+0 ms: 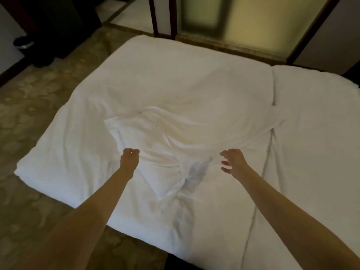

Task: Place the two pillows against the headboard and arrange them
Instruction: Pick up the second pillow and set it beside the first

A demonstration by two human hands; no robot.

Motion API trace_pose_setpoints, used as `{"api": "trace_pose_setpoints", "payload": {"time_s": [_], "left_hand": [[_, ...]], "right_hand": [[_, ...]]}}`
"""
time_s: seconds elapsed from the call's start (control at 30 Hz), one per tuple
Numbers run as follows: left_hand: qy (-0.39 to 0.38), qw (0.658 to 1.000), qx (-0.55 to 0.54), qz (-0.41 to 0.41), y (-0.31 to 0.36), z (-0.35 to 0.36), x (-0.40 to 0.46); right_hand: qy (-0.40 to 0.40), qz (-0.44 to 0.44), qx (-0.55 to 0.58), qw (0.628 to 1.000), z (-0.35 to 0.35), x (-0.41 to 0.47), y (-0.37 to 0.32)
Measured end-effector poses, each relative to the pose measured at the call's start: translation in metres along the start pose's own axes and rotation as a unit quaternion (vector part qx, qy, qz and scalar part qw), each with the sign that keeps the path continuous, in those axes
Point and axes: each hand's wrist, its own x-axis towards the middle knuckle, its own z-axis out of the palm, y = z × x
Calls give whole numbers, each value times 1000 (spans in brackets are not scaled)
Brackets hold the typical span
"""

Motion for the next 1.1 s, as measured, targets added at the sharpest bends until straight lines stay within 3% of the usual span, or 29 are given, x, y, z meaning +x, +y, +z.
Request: {"api": "trace_pose_setpoints", "payload": {"time_s": [0.17,0.37,0.7,0.93,1.1], "left_hand": [[-31,991,-56,-116,-24,3,47],[-110,977,-103,-151,-44,18,83],[-104,980,-124,-117,-54,25,104],[-20,991,-103,-84,-32,29,66],[-27,995,-85,-50,-14,39,4]], "right_hand": [[24,96,35,995,32,33,21],[27,118,58,991,52,73,34],[3,88,143,986,73,108,27],[51,21,162,985,36,73,7],[14,-40,245,969,-17,22,-24]]}}
